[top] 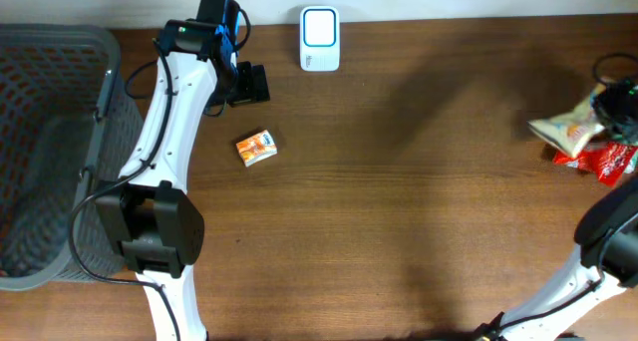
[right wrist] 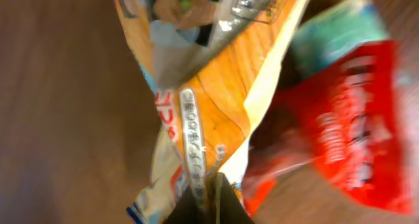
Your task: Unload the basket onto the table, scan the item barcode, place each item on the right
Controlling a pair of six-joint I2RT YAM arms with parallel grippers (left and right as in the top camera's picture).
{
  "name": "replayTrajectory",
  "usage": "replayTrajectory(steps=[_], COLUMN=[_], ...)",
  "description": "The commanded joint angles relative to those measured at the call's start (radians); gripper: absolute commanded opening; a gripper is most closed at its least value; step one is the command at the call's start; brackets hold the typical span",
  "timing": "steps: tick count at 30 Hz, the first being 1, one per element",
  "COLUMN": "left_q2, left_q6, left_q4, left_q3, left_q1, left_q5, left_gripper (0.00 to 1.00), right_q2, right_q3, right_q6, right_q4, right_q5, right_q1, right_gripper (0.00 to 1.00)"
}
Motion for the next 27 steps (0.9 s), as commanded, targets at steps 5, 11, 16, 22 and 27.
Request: replayTrajectory(steps=[5,11,16,22,27], left_q2=[0.010,0.010,0.010,0.010,0.010], left_q6=[-0.010,-0.010,-0.010,-0.010,-0.039], left_q4=[0.002,0.002,0.002,0.002,0.021], left_q3=[0.002,0.002,0.002,0.002,0.002], left_q1=[0.002,0.001,0.002,0.002,0.001], left_q5=[-0.007,-0.007,-0.007,-0.007,0.036], left_gripper=[0.99,0.99,0.99,0.99,0.99], right_q2=[-0.010,-0.008,-0.008,-0.008,-0.008], right_q3=[-0.013,-0.045,-0.045,-0.045,-0.045], right_q6=[-0.278,-0.442,-0.438,-0.439,-0.439], right_q4=[0.002,-0.030,-0.041,-0.090,-0.090], right_q5=[-0.616,-0.472,-0.363,-0.296,-0.296], right_q1=[0.016,0.486,0.645,0.584,0.583], right_gripper=[0.92,0.99,0.99,0.99,0.99])
